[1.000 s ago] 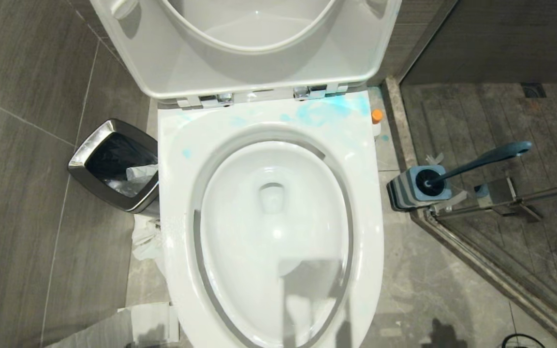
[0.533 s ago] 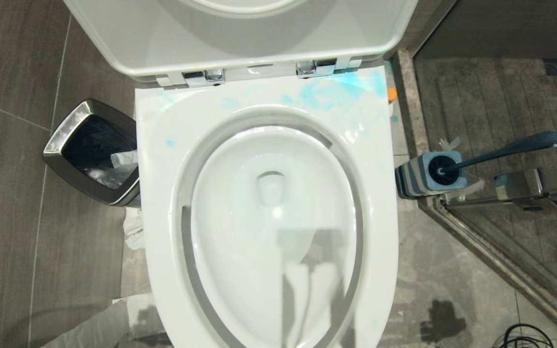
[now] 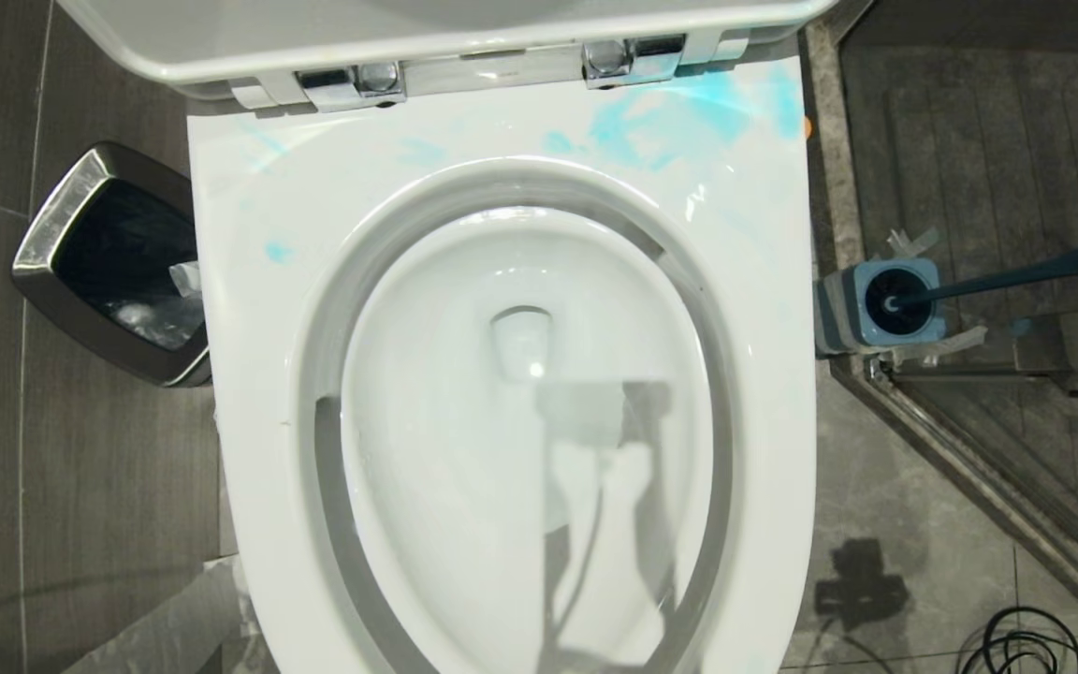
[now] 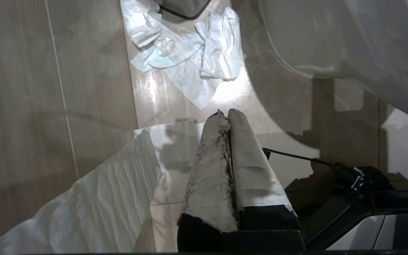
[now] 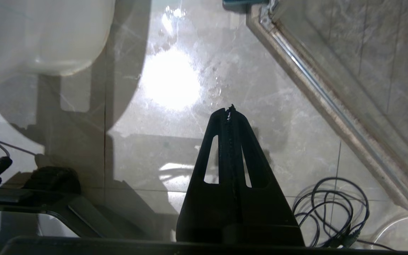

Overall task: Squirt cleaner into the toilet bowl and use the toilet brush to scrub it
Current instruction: Pour in the cleaning agent

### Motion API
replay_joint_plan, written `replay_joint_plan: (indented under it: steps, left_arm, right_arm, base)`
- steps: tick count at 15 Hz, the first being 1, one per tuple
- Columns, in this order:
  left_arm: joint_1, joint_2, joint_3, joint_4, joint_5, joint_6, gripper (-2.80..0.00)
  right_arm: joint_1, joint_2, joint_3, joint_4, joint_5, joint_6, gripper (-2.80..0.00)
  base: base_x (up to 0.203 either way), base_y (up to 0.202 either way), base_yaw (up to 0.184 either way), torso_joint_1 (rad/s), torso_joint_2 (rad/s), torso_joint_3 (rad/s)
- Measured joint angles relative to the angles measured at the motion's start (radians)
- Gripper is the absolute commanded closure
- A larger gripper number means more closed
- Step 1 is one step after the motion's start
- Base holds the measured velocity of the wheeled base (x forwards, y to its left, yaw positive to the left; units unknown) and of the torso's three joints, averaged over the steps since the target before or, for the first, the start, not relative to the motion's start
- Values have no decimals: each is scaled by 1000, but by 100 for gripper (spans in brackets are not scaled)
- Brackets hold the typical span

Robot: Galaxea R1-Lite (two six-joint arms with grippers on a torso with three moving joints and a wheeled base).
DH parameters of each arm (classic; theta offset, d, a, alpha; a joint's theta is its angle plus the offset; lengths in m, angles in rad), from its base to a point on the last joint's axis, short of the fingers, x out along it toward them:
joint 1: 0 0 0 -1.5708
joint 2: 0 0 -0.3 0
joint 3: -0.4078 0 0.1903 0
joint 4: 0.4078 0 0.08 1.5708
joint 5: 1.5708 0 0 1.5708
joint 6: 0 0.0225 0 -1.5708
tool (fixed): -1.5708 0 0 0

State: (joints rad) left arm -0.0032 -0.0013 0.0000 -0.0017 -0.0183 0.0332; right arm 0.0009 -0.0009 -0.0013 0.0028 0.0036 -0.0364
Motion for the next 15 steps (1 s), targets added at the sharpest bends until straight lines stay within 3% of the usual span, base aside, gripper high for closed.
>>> replay_joint_plan:
  steps: [15]
  left_arm:
    - [0, 0, 0, 0, 0, -1, 0]
  right_arm:
    - [0, 0, 0, 0, 0, 0, 0]
  base:
    - [0, 0, 0, 3, 2, -92]
